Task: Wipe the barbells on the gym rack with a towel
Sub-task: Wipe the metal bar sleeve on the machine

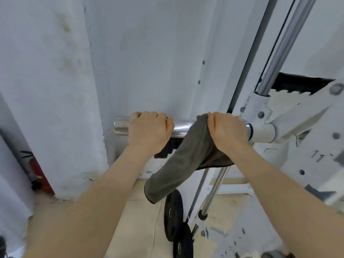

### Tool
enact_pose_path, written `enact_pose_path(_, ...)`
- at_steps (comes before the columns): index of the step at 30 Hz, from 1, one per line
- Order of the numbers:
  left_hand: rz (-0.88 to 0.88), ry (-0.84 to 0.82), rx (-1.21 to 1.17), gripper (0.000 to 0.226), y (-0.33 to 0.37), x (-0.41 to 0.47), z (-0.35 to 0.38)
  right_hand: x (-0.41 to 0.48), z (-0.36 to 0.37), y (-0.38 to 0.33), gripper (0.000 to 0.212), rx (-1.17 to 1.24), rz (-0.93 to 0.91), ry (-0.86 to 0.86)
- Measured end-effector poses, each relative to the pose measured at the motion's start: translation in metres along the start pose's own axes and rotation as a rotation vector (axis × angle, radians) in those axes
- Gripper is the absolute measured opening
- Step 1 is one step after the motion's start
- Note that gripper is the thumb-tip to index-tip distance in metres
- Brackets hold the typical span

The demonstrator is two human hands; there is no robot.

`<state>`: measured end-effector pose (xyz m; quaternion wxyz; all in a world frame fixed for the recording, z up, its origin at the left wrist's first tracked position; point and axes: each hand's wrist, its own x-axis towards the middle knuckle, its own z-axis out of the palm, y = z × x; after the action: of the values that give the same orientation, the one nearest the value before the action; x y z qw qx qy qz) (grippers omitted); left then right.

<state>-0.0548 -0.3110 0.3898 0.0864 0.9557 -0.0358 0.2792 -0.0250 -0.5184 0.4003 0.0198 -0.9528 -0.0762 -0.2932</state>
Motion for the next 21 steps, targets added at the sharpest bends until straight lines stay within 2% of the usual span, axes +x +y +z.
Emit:
enact_pose_path(2, -0.021, 0.015, 0.056, 0.044, 0.002, -0.007, 0.010, 0.008, -0.010, 0.008, 0.048, 0.016, 0.107, 0.074)
enact_pose_path(5, -0.052, 0.067, 0.011, 0.039, 0.006, -0.013, 0.008, 0.013, -0.038, 0.026, 0.050, 0.042, 0.277, 0.251)
enact_pose_path(7, -0.058, 0.025, -0.016, 0.035, 0.022, -0.004, 0.005, 0.017, -0.057, 0.039, 0.051, 0.013, 0.315, 0.385)
enact_pose_path(9, 0.018, -0.045, -0.051, 0.031, 0.054, 0.012, 0.008, 0.022, -0.055, 0.044, 0.043, -0.058, 0.287, 0.477)
enact_pose_path(10, 0.075, -0.062, -0.040, 0.031, 0.071, 0.018, 0.013, 0.021, -0.046, 0.042, 0.037, -0.085, 0.257, 0.443)
enact_pose_path(13, 0.192, -0.041, 0.085, 0.038, 0.101, 0.030, 0.031, -0.005, -0.005, 0.044, 0.037, 0.018, 0.182, 0.158)
enact_pose_path(15, 0.200, 0.029, 0.132, 0.039, 0.099, 0.028, 0.033, -0.020, 0.004, 0.052, 0.040, 0.097, 0.179, 0.140)
enact_pose_path(17, 0.216, 0.101, 0.193, 0.049, 0.096, 0.024, 0.032, -0.020, 0.003, 0.055, 0.039, 0.051, 0.198, 0.162)
enact_pose_path(18, 0.216, 0.114, 0.216, 0.049, 0.095, 0.022, 0.033, -0.012, 0.000, 0.055, 0.038, 0.031, 0.227, 0.115)
enact_pose_path(21, 0.217, 0.108, 0.166, 0.039, 0.098, 0.022, 0.040, 0.031, -0.006, 0.057, 0.031, 0.080, 0.374, -0.256)
